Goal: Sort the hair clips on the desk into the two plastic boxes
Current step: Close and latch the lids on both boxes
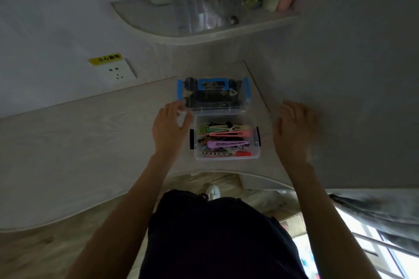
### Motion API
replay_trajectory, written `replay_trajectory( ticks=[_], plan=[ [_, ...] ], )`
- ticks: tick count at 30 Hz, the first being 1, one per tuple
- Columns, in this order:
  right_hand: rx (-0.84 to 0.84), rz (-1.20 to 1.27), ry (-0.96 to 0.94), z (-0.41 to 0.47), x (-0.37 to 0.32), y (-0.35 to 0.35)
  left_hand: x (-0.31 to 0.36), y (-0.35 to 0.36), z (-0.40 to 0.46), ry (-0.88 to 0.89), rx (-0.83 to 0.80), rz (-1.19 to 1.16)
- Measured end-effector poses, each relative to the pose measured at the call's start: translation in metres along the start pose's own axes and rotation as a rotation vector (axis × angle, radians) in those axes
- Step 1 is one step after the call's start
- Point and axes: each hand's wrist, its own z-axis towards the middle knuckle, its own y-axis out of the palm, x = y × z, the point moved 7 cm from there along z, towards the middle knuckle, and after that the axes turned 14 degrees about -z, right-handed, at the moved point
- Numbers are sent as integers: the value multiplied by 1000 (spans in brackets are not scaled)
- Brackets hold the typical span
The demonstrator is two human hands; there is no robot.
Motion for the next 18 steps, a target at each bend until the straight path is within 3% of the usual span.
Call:
replay_trajectory(
  ticks=[5, 8, 14, 18],
  plan=[
    [-257, -139, 210, -28, 23, 12, -34, 17, -32, -343, -287, -196],
    [-347, -195, 279, -35, 24, 24, -41, 32, -37, -398, -427, -177],
    [-324, -231, 284, -36, 21, 25, -42, 32, -34, -432, -440, -187],
    [-206, 5, 409, -49, 13, -6, -52, 18, -44, -480, -395, -218]
  ],
)
